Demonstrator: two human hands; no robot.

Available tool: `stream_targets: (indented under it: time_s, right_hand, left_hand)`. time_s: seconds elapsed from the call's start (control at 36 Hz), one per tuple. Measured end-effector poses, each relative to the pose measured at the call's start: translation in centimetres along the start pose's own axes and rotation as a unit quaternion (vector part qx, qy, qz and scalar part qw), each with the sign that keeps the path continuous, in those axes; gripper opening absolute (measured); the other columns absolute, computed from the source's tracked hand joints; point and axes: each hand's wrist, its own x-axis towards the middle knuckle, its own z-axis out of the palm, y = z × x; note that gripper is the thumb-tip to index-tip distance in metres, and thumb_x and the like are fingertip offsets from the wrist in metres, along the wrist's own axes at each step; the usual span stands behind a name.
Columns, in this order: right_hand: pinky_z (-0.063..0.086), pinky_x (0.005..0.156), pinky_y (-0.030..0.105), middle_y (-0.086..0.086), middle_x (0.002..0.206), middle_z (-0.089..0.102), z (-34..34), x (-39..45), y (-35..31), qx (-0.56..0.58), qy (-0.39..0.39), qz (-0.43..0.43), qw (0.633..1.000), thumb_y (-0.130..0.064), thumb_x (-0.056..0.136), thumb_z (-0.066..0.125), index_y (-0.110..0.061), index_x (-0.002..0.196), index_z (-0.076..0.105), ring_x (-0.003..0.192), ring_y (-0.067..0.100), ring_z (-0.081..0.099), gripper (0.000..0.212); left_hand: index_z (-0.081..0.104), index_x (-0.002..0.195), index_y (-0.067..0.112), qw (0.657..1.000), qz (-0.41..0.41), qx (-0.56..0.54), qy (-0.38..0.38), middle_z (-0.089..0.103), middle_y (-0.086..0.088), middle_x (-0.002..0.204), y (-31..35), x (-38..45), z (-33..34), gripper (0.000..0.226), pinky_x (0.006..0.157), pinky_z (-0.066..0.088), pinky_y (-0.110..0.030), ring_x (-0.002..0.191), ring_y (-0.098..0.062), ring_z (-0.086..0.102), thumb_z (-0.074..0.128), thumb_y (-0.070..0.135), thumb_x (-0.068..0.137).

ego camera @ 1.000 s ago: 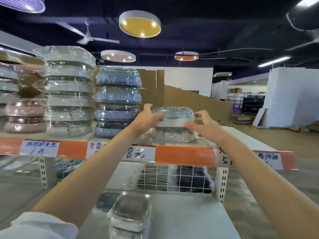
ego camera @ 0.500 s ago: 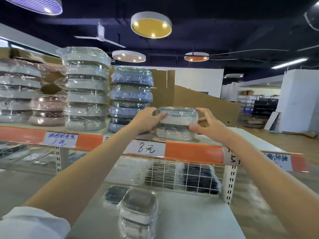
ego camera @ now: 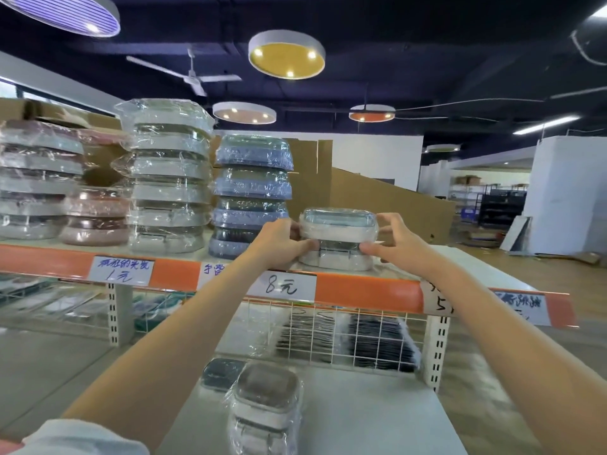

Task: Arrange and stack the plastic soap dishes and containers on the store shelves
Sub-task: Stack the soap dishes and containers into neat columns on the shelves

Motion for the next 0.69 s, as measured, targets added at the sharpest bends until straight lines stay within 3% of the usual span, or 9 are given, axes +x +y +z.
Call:
stream_targets:
  time_s: [0.14, 0.28, 0.39, 0.58, 0.69]
  right_hand:
    - [0.044, 0.101, 0.040, -0.003, 0.124, 0.049, -0.11, 0.31, 0.51, -0.008, 0.004, 0.019, 1.000, -0.047, 0.086, 0.061, -0.020, 0.140, 0.026, 0.110, 0.015, 0.051, 0.070]
    - [0.040, 0.101, 0.032, -0.006, 0.123, 0.045, -0.08, 0.54, 0.74, -0.017, -0.008, 0.005, 1.000, -0.042, 0.088, 0.061, -0.019, 0.141, 0.025, 0.113, 0.012, 0.048, 0.068]
    - [0.036, 0.109, 0.043, -0.004, 0.131, 0.044, 0.04, 0.71, 0.95, -0.025, -0.019, -0.004, 0.999, -0.039, 0.088, 0.062, -0.021, 0.140, 0.026, 0.123, 0.016, 0.045, 0.066]
    - [0.038, 0.108, 0.042, -0.001, 0.129, 0.050, 0.11, 0.67, 0.79, -0.036, -0.012, -0.008, 0.999, -0.030, 0.090, 0.063, -0.018, 0.136, 0.032, 0.120, 0.018, 0.050, 0.057]
    - [0.042, 0.104, 0.043, 0.003, 0.133, 0.051, 0.09, 0.46, 0.52, -0.042, -0.009, -0.006, 0.999, -0.026, 0.091, 0.062, -0.015, 0.135, 0.035, 0.118, 0.019, 0.053, 0.053]
  left_hand:
    - [0.052, 0.119, 0.007, 1.000, -0.006, -0.019, -0.002, 0.064, -0.004, 0.118, 0.12, 0.17, 0.10, 0.052, 0.084, 0.044, -0.026, 0.102, -0.016, 0.057, 0.060, 0.047, 0.088]
    - [0.052, 0.115, 0.008, 1.000, 0.000, -0.002, 0.004, 0.066, -0.004, 0.112, 0.08, 0.16, 0.13, 0.044, 0.078, 0.041, -0.024, 0.095, -0.014, 0.058, 0.058, 0.044, 0.090]
    - [0.057, 0.108, 0.007, 1.000, 0.003, 0.011, 0.027, 0.068, -0.006, 0.104, -0.06, 0.01, 0.08, 0.039, 0.085, 0.048, -0.031, 0.099, -0.019, 0.062, 0.059, 0.042, 0.090]
    - [0.065, 0.102, 0.004, 0.999, 0.011, 0.041, 0.028, 0.071, -0.010, 0.096, -0.10, 0.10, -0.02, 0.040, 0.084, 0.052, -0.034, 0.091, -0.021, 0.066, 0.059, 0.042, 0.091]
    - [0.067, 0.102, 0.006, 0.999, 0.015, 0.047, 0.024, 0.071, -0.010, 0.093, 0.12, -0.02, -0.14, 0.039, 0.079, 0.049, -0.029, 0.087, -0.021, 0.066, 0.058, 0.042, 0.091]
